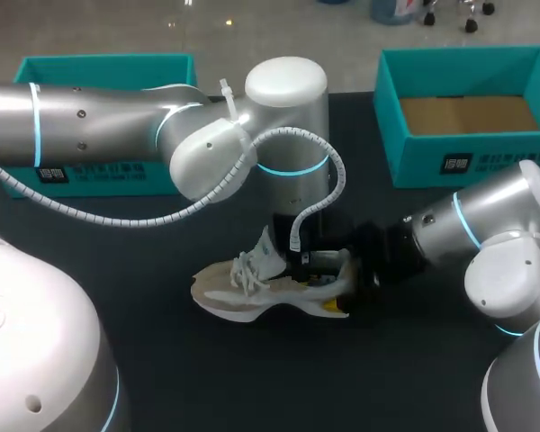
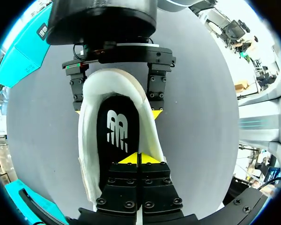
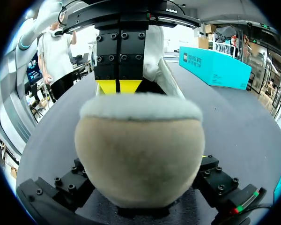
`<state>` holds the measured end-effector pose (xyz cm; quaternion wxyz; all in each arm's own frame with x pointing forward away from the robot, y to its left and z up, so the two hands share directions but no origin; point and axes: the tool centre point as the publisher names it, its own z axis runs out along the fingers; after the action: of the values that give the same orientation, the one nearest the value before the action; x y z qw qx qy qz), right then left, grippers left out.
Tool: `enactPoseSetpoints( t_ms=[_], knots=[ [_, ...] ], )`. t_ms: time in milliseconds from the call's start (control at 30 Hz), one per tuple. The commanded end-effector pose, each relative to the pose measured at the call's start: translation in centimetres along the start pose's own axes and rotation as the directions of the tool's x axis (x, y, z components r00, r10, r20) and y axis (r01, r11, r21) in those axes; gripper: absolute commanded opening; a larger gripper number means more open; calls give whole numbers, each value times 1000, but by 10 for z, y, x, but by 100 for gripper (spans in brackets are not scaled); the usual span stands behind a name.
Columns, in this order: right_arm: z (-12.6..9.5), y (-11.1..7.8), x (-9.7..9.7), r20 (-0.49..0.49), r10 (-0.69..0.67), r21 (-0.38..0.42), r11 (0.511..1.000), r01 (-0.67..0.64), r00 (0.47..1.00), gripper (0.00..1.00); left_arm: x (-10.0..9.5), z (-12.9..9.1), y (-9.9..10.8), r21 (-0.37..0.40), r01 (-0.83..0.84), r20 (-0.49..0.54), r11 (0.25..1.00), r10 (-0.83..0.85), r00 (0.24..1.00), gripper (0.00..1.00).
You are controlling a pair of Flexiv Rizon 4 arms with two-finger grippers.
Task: Take the shoe out of the shoebox, open the shoe tongue, remove and reinsert the insole, then place the shoe into the shoebox
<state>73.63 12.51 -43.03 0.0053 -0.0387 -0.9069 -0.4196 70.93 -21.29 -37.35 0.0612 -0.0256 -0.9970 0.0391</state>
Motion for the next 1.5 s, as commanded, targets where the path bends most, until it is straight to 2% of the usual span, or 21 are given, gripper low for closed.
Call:
enactPoseSetpoints(
  t_ms=[33, 567, 733, 1133, 1333, 1500],
  knots=[
    [4, -4, 1, 1, 1, 4, 1000, -1, 1000, 0, -1, 1, -3, -6, -1, -3, 1000, 1, 1000, 0],
    [4, -4, 1, 1, 1, 4, 1000, -1, 1000, 0, 0, -2, -4, -5, -20, -2, 1000, 20, 1000, 0],
    [4, -4, 1, 1, 1, 4, 1000, -1, 1000, 0, 0, -8, -5, -26, -67, 47, 997, 68, 997, 0],
    [4, -4, 1, 1, 1, 4, 1000, -1, 1000, 0, -7, 15, 1, -37, -178, 85, 983, 181, 980, 0],
    [4, -4, 1, 1, 1, 4, 1000, -1, 1000, 0, -7, 22, 3, -23, -183, 56, 983, 184, 981, 0],
    [4, -4, 1, 1, 1, 4, 1000, -1, 1000, 0, -3, 23, 7, 26, -210, -4, 977, 210, 978, 0]
  ],
)
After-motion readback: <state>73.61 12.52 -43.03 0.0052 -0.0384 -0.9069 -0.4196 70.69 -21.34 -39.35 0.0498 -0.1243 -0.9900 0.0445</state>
